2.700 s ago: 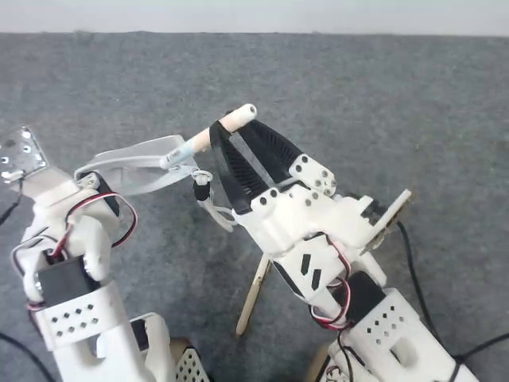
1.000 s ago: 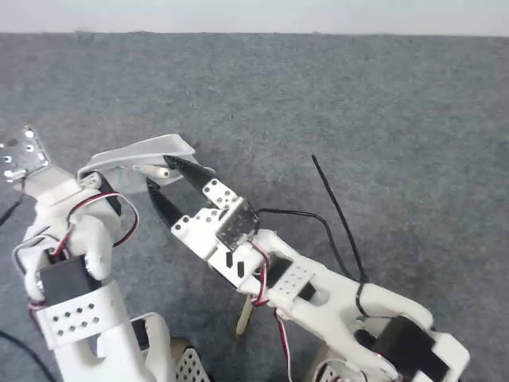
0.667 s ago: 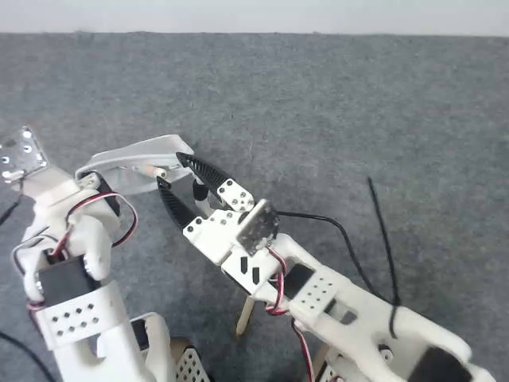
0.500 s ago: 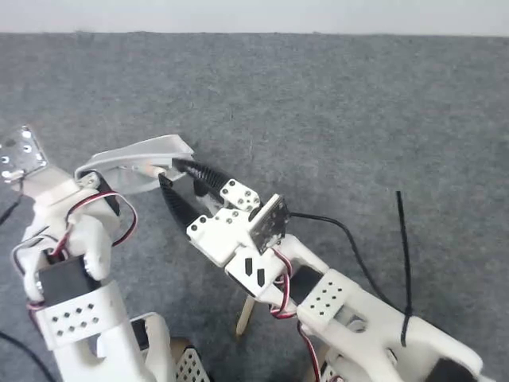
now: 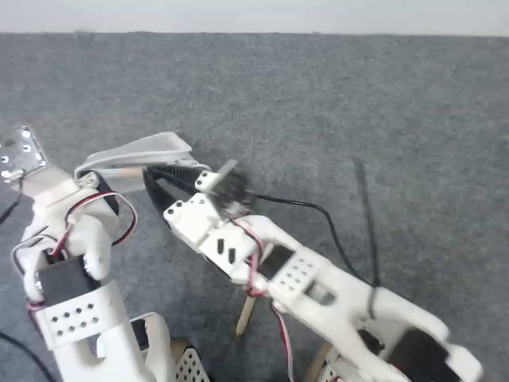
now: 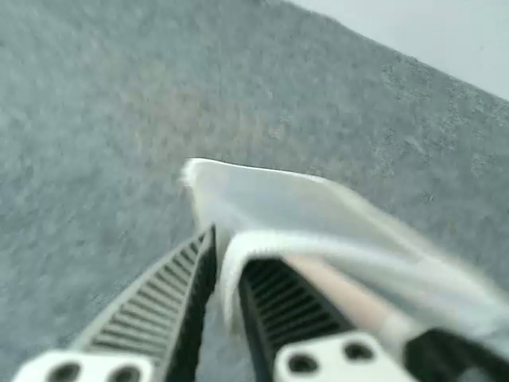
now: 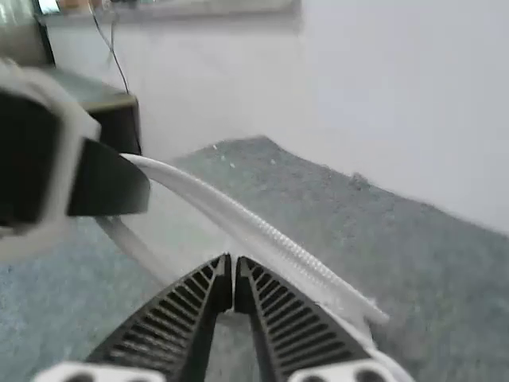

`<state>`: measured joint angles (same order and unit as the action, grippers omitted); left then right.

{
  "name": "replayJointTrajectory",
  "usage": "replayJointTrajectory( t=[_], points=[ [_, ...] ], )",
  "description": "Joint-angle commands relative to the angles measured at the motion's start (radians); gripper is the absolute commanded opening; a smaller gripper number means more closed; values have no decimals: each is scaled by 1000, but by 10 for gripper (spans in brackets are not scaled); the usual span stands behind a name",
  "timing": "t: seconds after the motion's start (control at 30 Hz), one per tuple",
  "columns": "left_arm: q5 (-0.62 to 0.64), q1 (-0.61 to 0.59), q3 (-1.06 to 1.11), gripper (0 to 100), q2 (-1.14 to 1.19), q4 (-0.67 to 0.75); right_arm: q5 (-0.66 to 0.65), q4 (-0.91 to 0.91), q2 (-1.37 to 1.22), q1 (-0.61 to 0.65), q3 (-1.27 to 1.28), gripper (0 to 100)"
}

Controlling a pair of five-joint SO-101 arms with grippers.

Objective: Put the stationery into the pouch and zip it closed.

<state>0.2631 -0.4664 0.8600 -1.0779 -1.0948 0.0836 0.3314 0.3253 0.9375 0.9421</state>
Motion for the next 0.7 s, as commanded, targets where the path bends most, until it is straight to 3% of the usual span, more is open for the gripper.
replayJointTrajectory(
  t=[0.0, 0.33, 0.67],
  points=[
    [14, 3, -10, 12, -9, 37, 8, -76, 18, -30, -54, 7],
    [14, 3, -10, 12, -9, 35, 8, -332, 331, -28, -2, 7],
    [15, 2, -10, 12, -9, 35, 8, -800, 751, -116, -80, 10]
  ],
)
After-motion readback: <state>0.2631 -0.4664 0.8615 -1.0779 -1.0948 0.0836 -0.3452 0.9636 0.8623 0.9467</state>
